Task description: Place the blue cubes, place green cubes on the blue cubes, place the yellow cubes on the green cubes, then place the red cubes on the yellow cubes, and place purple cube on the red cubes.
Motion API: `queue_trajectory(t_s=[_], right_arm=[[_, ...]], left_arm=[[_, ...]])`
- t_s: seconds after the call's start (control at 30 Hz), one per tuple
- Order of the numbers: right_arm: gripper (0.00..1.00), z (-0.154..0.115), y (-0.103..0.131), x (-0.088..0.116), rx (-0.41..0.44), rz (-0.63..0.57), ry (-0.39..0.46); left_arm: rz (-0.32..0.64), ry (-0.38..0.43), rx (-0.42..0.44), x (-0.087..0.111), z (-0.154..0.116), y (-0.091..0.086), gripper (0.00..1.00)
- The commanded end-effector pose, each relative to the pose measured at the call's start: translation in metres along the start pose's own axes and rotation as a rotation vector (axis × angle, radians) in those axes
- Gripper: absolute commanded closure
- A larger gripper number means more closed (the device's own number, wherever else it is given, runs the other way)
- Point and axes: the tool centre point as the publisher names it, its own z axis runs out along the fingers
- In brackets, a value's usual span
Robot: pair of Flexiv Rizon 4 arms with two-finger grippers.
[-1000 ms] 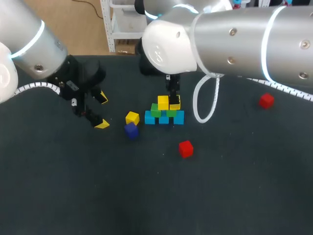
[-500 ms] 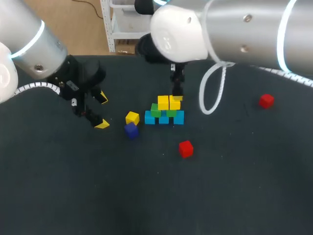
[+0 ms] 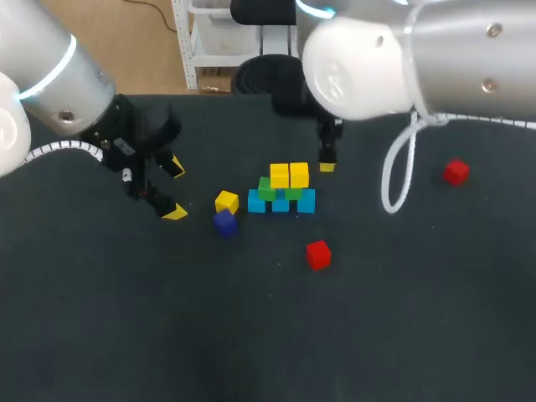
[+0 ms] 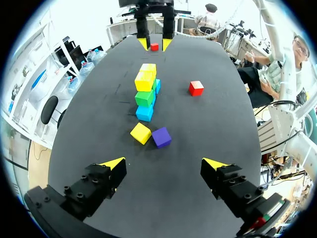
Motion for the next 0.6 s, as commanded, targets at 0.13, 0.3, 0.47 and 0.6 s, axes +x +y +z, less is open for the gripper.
queue_trajectory(t_s=[0.13, 0.3, 0.47, 0.6], right_arm=[[1.00, 0.014, -0.001, -0.002, -0.009, -0.006, 0.003], [1.00, 0.021, -0.003, -0.002, -0.018, -0.010, 0.013], [1.00, 0.026, -0.004, -0.005, -0.028, -0.017, 0.018], [1.00, 0.029, -0.004, -0.009, -0.035, -0.024, 0.018]], left_arm=[[0.001, -0.002, 0.000, 0.001, 0.000, 0.000, 0.00], [0.001, -0.002, 0.000, 0.001, 0.000, 0.000, 0.00], [0.001, -0.002, 0.000, 0.001, 0.000, 0.000, 0.00], [0.001, -0.002, 0.000, 0.001, 0.000, 0.000, 0.00]])
